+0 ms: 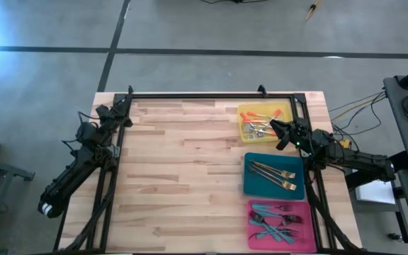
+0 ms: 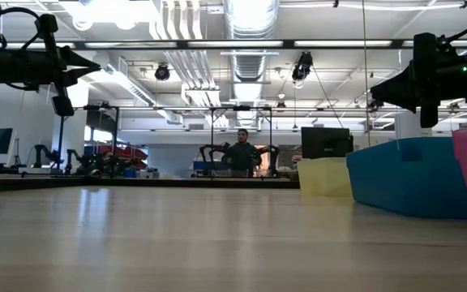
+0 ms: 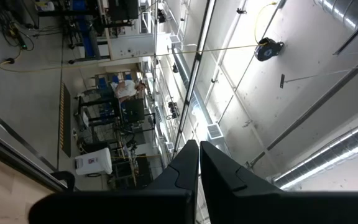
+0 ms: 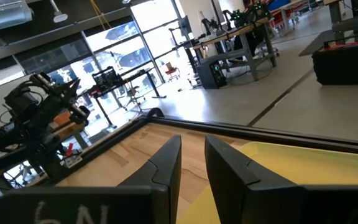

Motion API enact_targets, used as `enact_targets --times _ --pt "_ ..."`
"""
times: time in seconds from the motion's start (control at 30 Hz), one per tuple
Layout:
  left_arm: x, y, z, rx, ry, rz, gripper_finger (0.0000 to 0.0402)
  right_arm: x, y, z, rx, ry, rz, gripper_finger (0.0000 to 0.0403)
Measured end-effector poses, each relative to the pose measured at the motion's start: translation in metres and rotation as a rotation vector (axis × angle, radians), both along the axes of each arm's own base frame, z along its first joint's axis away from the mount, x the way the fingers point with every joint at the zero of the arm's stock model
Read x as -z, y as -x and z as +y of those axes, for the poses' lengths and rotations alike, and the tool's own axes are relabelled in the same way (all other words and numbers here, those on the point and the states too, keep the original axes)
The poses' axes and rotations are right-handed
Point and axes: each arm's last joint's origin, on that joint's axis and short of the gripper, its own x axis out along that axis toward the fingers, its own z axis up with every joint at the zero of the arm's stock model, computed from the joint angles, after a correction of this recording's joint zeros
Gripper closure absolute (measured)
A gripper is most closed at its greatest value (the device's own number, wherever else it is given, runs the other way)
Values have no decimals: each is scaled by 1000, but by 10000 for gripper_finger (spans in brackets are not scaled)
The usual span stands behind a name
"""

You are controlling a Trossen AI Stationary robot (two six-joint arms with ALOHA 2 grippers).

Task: Sort silverware by color (type)
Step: Return to Home Position

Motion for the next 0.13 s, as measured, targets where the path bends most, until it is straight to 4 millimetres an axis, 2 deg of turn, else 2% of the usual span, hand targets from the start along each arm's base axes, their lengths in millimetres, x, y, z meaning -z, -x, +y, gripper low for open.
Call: enact_targets --times 0.13 --pt "0 0 0 0 0 0 401 0 0 0 0 0 0 339"
